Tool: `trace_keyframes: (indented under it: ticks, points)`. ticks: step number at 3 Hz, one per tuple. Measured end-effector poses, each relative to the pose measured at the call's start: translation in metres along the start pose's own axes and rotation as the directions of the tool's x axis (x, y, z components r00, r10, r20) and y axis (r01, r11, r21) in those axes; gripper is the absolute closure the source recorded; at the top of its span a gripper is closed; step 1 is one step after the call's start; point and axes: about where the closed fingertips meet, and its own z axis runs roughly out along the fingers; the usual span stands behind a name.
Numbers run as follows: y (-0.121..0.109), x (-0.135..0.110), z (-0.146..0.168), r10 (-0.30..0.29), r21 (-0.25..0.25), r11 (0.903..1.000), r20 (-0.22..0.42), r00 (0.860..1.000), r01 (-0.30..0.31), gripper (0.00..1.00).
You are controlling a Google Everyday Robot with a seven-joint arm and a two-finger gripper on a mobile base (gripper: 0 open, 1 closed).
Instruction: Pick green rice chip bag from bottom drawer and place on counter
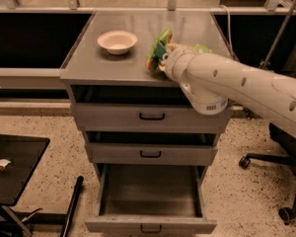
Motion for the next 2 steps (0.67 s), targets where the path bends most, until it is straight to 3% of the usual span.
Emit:
trace_keyframes:
  ticks: [1, 2]
  points:
    - [0.0086, 0.0027, -0.0002, 0.028, -0.018, 0.9994, -0.01, 1.0, -0.028, 1.0]
    - [0.0082, 0.0024, -0.0002, 0.027, -0.017, 0.9995, -0.01, 1.0, -0.027, 0.82]
